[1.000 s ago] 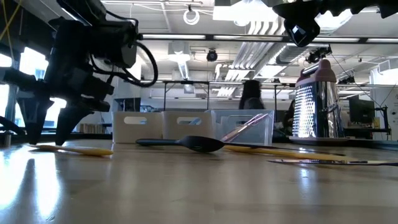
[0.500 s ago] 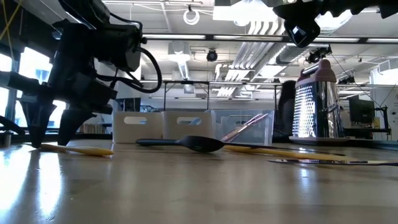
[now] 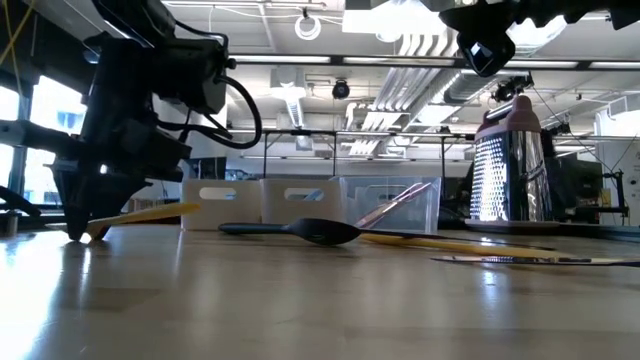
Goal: Pick & Place Kitchen Items
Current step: Put the yellow spatula into the left white bin
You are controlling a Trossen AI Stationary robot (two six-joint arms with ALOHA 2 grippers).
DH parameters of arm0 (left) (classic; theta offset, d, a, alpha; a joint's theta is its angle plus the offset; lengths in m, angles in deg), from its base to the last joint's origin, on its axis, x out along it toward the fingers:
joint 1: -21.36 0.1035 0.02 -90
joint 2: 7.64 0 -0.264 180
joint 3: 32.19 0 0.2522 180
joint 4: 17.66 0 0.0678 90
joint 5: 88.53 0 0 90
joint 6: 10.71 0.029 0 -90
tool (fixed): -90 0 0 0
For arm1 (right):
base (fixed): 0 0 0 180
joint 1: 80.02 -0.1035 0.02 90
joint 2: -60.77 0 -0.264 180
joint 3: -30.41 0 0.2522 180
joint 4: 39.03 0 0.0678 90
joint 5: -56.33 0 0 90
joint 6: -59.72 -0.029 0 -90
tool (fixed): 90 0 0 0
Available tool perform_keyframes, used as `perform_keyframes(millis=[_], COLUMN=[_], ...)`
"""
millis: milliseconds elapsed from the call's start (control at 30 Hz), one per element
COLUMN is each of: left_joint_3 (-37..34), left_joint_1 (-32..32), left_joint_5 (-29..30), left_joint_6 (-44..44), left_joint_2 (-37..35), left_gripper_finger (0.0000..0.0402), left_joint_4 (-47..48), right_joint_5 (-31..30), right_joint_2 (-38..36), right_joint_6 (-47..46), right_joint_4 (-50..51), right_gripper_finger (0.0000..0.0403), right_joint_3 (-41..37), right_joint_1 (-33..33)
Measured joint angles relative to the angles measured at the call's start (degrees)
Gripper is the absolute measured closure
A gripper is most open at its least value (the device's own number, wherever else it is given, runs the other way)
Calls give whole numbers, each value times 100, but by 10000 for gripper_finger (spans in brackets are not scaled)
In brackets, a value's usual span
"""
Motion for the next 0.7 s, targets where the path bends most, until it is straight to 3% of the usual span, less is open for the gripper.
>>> perform_keyframes(millis=[167, 367, 700], left_joint_3=[0, 129, 384], left_joint_1=[2, 2, -179], left_joint_5=[-29, -56, -163], left_joint_6=[-50, -759, -1679], left_joint_2=[0, 0, -695], left_gripper_finger=[333, 333, 334], left_joint_4=[2, 91, 370], right_joint_5=[0, 0, 16], right_joint_2=[0, 0, 2], right_joint_6=[-3, -105, -170], right_joint_4=[0, 0, -46], right_gripper_finger=[156, 156, 156], right_joint_3=[0, 0, 0], right_joint_1=[0, 0, -2])
